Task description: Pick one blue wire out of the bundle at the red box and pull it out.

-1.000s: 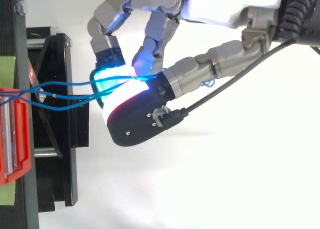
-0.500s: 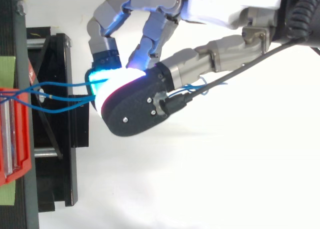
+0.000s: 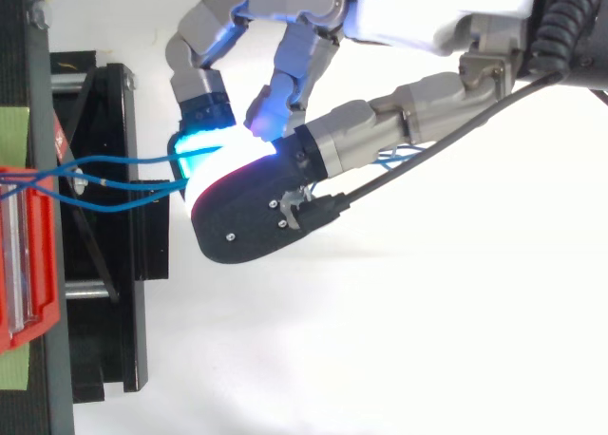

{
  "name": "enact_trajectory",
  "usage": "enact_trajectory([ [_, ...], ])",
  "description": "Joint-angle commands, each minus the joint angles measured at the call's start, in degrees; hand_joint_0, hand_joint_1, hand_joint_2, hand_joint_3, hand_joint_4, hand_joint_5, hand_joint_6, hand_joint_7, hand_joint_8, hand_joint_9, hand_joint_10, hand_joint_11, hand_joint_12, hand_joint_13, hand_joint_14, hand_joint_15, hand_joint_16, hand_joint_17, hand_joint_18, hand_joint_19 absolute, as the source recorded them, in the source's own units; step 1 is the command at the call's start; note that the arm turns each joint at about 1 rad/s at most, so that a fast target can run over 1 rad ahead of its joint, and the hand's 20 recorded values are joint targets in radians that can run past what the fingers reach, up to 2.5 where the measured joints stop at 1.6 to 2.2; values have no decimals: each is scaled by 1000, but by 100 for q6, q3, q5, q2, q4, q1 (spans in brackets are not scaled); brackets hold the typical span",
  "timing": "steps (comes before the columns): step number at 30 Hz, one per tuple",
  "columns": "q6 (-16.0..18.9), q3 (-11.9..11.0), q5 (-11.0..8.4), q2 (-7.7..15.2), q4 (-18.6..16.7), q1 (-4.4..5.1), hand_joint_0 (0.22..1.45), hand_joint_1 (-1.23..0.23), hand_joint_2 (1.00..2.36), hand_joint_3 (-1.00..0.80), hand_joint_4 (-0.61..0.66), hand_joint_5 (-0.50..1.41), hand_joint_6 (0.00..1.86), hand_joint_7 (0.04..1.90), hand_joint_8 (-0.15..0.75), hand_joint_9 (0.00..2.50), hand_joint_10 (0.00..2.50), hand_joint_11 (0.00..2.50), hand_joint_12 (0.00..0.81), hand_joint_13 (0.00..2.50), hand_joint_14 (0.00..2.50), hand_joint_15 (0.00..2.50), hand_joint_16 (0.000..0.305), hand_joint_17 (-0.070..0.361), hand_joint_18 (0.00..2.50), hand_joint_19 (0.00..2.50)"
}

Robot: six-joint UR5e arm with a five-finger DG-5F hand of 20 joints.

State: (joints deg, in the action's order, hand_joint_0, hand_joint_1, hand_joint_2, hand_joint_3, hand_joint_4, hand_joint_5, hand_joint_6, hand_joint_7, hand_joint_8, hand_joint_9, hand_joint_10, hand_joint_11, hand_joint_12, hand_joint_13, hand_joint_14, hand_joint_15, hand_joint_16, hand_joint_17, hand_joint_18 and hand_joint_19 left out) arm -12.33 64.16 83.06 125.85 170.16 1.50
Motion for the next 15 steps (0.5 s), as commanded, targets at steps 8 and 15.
enact_trajectory([
  [8, 2, 0, 0, -8, 0, -1, 560, -853, 1001, -490, 180, -136, 924, 1089, 355, 1128, 18, 825, 428, 970, 22, 659, 56, 126, 894, 620],
  [15, 2, 0, 0, 1, 0, -10, 436, -585, 1000, -500, 182, -126, 912, 1046, 388, 1159, 13, 796, 474, 976, 19, 642, 66, 147, 924, 624],
])
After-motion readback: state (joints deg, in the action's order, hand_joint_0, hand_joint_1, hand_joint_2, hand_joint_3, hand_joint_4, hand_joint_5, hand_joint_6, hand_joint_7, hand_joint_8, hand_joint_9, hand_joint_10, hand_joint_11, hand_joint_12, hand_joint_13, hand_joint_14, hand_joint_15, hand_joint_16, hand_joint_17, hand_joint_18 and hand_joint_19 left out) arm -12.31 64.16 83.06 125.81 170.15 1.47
